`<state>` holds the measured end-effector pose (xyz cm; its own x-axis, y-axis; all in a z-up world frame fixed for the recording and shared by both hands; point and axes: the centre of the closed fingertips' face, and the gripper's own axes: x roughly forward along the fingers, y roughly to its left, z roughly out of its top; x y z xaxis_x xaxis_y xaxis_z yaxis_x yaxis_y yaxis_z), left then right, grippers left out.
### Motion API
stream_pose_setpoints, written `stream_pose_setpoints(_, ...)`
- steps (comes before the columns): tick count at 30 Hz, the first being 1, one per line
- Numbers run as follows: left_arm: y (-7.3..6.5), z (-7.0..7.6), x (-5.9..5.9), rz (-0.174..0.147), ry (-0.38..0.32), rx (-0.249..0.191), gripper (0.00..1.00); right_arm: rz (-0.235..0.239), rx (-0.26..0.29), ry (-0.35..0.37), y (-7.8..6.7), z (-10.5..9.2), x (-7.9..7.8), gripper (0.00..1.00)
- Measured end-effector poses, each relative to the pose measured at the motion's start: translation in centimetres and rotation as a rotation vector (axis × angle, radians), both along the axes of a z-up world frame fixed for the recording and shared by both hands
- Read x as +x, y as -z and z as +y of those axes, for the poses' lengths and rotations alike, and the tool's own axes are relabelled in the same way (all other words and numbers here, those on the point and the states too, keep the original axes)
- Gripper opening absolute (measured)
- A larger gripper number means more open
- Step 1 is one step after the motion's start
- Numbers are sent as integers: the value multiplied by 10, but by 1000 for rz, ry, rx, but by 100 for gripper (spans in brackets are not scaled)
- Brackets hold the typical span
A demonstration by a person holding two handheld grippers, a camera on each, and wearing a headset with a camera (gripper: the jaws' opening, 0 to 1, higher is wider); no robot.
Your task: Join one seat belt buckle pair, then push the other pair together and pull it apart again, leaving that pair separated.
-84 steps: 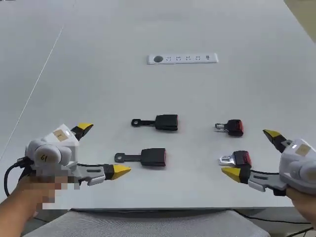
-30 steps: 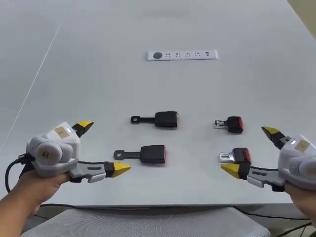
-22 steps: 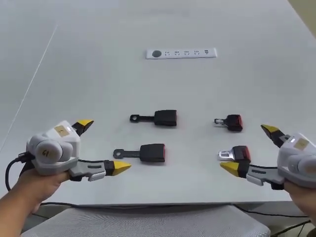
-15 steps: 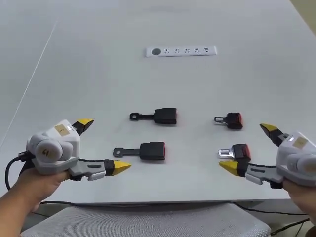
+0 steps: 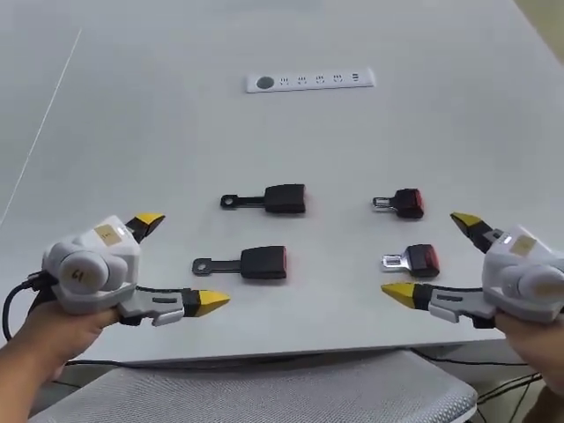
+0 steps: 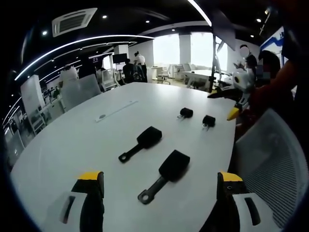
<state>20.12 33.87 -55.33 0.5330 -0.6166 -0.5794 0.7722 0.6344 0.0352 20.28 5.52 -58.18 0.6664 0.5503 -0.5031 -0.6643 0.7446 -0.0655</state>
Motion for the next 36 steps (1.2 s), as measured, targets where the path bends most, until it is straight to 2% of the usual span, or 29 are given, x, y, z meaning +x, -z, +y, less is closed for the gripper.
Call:
stream_pose_setpoints(8, 7, -8, 0, 5, 31, 6, 99, 16, 7, -11, 5, 2, -5, 97)
stream_pose_setpoints(14, 21, -13, -3, 19, 81, 39, 99, 23, -5, -35, 8, 1, -6, 97)
stream_pose_setpoints(18, 27, -17, -1, 18, 116, 64, 98, 36, -18, -52, 11, -3, -5, 96)
stream_pose_setpoints(21, 30, -20, 2, 20, 127, 66, 97, 55, -29, -80, 16, -6, -4, 95)
stream_pose_setpoints(28, 43, -32, 8, 32, 193, 94, 97, 82, -18, -148, 22, -9, 0, 92)
stream_pose_setpoints(30, 49, -35, 9, 41, 215, 102, 96, 110, -12, -174, 27, -8, -2, 91)
stream_pose_setpoints(36, 68, -43, 12, 64, 277, 144, 95, 146, -14, -235, 38, -12, 3, 87)
